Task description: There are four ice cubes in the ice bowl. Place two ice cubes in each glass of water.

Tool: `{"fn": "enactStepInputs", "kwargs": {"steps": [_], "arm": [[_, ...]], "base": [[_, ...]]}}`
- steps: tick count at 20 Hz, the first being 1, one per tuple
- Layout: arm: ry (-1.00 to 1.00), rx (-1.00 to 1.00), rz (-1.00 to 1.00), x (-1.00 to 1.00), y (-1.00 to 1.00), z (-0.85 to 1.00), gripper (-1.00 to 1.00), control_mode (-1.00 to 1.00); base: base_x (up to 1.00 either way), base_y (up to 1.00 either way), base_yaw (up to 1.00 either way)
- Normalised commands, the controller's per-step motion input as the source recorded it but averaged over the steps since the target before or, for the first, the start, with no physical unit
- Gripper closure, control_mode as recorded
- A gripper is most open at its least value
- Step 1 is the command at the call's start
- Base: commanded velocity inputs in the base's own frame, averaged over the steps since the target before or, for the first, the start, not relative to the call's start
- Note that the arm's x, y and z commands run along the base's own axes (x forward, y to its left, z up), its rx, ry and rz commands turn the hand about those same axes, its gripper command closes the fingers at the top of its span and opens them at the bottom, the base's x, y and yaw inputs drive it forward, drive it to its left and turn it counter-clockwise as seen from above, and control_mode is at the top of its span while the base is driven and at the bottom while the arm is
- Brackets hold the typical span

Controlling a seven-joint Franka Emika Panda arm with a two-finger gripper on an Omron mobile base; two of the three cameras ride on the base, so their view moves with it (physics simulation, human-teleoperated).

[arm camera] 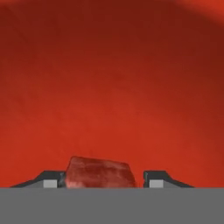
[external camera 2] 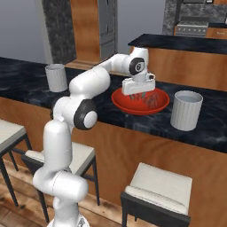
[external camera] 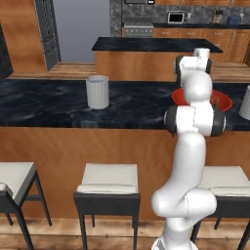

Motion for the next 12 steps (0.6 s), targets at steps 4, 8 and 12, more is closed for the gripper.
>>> {"fn": "enactStepInputs", "kwargs": {"steps": [4, 8, 12], "arm": [[0.12, 0.00, 0.00, -0.03, 0.00, -0.66, 1.00, -1.00], [-0.03, 0.01, 0.00, -0.39, 0.00, -0.43, 1.00, -1.00], [-0.52, 0.11, 0.00, -0.92, 0.12, -0.02, 1.00, -1.00]], "base": [[0.00, 0.00, 0.00], [0.00, 0.00, 0.00], [0.00, 0.00, 0.00]]}}
